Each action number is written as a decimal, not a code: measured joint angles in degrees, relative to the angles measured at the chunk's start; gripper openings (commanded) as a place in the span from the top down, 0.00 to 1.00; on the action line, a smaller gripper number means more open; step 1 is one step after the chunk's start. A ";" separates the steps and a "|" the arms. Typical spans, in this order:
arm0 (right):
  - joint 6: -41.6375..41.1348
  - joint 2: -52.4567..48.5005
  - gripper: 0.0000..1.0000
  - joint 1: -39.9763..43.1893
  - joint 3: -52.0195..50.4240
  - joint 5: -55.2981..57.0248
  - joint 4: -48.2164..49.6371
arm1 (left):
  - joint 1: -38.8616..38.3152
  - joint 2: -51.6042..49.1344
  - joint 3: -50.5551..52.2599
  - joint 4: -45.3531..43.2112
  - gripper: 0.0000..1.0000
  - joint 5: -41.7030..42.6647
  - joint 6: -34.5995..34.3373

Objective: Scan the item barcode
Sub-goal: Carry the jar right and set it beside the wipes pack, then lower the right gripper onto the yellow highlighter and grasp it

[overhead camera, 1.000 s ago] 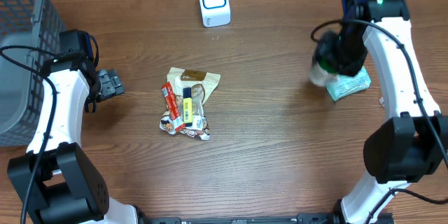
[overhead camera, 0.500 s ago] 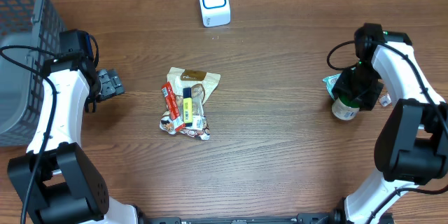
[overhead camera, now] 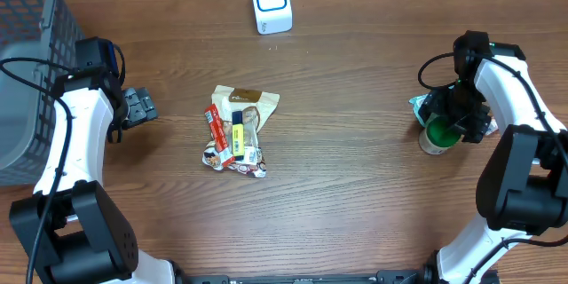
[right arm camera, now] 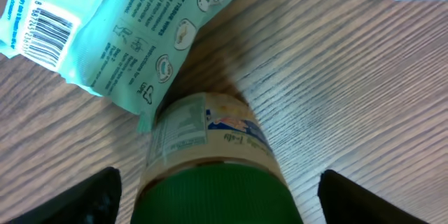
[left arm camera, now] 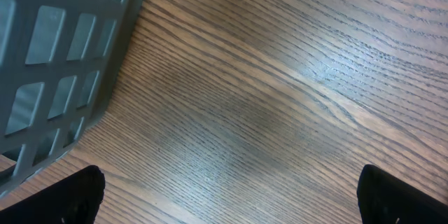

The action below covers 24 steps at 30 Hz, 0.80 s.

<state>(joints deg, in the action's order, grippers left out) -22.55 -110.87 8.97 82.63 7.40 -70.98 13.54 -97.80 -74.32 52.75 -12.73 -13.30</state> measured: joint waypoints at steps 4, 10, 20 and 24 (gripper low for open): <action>0.02 0.00 0.06 0.00 0.09 0.07 -0.31 | 0.00 0.00 0.00 0.02 0.00 0.00 0.00; 0.20 -0.31 0.18 -0.11 10.03 -0.59 -6.80 | 0.00 0.00 0.00 0.02 0.00 0.00 0.00; 5.14 0.70 0.47 -9.49 25.70 -18.88 -9.55 | 0.00 0.00 0.00 0.02 0.00 0.00 0.00; 5.62 0.66 0.51 -17.55 24.33 -23.41 -7.96 | 0.00 0.00 0.00 0.00 0.00 0.00 0.00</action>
<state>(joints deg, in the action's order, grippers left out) -16.93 -110.21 -8.58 106.96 -16.01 -78.94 13.54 -97.80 -74.32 52.75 -12.73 -13.30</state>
